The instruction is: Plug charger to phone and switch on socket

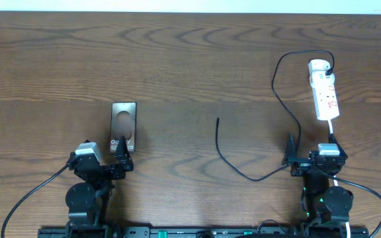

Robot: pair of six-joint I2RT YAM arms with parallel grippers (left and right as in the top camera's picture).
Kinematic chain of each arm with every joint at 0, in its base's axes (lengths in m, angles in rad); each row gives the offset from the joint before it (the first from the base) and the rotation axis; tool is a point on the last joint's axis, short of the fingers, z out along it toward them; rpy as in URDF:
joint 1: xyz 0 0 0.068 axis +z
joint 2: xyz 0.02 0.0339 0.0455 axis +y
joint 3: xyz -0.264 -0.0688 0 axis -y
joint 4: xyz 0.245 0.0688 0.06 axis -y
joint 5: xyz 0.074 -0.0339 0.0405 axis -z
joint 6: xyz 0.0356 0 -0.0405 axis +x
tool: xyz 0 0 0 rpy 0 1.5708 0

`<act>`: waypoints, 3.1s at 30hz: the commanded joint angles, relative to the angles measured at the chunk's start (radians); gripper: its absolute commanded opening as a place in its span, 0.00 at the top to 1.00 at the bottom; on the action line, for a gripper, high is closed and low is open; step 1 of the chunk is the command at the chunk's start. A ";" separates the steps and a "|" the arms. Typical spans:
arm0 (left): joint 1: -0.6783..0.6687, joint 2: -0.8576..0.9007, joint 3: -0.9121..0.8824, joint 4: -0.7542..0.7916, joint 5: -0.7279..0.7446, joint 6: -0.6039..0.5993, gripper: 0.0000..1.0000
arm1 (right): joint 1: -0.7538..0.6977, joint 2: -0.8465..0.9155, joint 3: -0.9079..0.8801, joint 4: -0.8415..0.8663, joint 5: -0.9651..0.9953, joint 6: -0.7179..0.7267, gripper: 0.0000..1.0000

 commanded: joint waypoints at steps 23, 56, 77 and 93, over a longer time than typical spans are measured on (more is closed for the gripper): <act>0.005 0.354 0.298 -0.069 0.068 0.037 0.05 | -0.003 -0.005 -0.003 -0.003 -0.006 -0.010 0.01; -0.013 1.329 1.119 -0.478 0.357 0.305 0.05 | 0.019 -0.003 -0.003 -0.003 -0.006 -0.010 0.01; -0.014 1.398 1.155 -0.579 0.057 0.093 0.05 | 0.019 -0.002 -0.003 -0.003 -0.006 -0.010 0.01; -0.031 1.714 1.285 -0.686 0.030 0.163 0.05 | 0.019 -0.002 -0.003 -0.003 -0.006 -0.010 0.01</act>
